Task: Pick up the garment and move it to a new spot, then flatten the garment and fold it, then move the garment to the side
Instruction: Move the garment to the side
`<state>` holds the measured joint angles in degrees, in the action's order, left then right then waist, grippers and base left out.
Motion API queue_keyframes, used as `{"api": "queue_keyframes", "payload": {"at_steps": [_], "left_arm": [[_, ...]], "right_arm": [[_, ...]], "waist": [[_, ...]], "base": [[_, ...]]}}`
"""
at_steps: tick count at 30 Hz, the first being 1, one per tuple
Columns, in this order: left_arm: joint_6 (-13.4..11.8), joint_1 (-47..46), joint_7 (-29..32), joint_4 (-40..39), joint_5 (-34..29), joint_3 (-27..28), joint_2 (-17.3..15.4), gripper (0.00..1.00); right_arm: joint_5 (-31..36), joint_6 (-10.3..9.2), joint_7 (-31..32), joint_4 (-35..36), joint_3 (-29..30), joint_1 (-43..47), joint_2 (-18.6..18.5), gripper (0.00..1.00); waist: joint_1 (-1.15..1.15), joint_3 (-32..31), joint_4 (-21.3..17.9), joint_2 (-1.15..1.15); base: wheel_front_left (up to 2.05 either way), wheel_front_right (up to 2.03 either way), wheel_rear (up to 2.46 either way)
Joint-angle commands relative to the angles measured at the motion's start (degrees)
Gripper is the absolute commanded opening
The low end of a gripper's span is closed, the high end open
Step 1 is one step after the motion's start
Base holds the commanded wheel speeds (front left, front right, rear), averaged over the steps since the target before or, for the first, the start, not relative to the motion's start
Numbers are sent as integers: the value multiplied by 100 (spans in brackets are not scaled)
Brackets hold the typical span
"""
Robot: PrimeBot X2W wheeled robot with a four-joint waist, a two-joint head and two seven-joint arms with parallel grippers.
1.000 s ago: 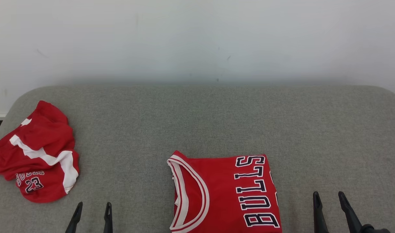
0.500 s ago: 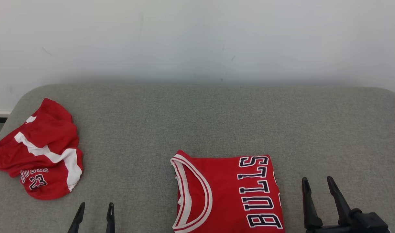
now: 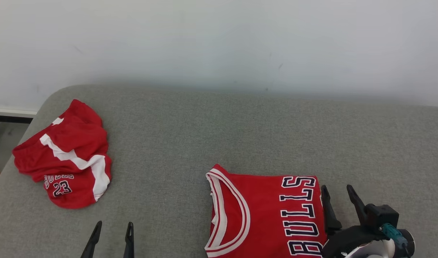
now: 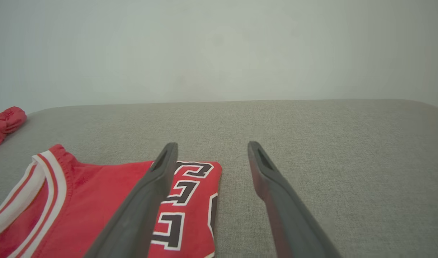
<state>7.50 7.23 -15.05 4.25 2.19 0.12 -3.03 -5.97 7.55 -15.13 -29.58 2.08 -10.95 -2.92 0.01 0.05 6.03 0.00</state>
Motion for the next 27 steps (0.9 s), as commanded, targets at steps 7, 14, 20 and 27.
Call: {"api": "queue_keyframes", "payload": {"at_steps": [7,14,20,27], "left_arm": [[-7,-15,-16,-11,38,31,11,100],[-7,-133,-16,8,41,21,13,100],[-7,-185,-17,13,56,-6,15,100],[-7,-205,-16,8,93,16,16,100]], "right_arm": [[-9,-12,1,-1267,-29,-467,5,100],[-406,-12,2,-2153,-218,-782,5,100],[-1247,-11,21,-2795,-817,-951,20,82],[-1365,-6,14,-2769,-908,-1172,-12,0]], "waist": [[-1,87,166,0],[-1,196,195,0],[-1,226,218,0],[-1,261,164,0]], "base": [[0,0,0],[0,0,0],[0,0,0],[0,0,0]]}}
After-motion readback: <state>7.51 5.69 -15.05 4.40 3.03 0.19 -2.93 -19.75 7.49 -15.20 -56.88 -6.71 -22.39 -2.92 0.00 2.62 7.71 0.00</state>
